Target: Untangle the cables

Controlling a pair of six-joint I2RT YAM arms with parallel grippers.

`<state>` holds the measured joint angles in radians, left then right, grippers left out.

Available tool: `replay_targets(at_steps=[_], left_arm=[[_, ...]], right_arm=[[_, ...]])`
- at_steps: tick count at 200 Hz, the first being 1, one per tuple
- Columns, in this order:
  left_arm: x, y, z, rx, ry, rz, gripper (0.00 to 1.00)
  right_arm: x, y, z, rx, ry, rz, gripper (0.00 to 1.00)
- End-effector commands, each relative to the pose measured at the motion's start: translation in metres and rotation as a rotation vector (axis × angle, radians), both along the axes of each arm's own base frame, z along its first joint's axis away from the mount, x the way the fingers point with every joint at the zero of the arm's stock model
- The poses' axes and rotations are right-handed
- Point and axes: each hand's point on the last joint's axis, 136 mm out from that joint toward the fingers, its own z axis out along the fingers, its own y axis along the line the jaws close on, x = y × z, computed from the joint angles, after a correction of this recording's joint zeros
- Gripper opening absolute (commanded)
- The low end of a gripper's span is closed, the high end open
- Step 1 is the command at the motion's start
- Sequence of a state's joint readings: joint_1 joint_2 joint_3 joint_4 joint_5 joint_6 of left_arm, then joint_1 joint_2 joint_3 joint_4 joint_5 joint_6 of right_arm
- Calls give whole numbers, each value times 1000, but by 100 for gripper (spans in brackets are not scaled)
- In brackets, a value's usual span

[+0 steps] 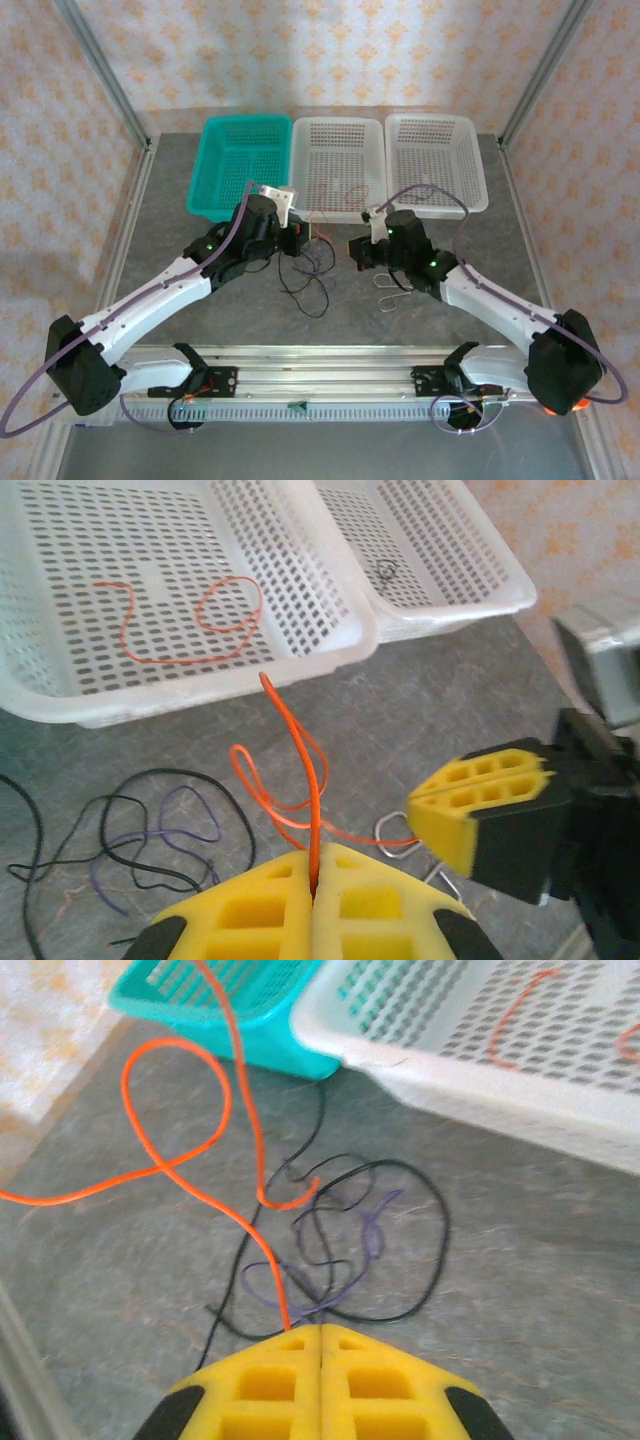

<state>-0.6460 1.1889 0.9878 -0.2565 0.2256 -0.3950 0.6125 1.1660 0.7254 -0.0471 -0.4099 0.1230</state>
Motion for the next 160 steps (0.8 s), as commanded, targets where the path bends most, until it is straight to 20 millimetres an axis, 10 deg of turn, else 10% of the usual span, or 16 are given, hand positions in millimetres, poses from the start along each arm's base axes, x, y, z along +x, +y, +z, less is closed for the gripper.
replay_targets(at_steps=[1,71,160], left_arm=[[11,16,24,-32,-59,82,0],[17,45,23,-9,-52,163,0],[64,29,34,36,-68,174,0]], right_arm=[[15,-32,7,-55,-56,-191,0],[29,-76,1,-159,-60,-424,0],[61,-106,61,-194,-167,-621,0]])
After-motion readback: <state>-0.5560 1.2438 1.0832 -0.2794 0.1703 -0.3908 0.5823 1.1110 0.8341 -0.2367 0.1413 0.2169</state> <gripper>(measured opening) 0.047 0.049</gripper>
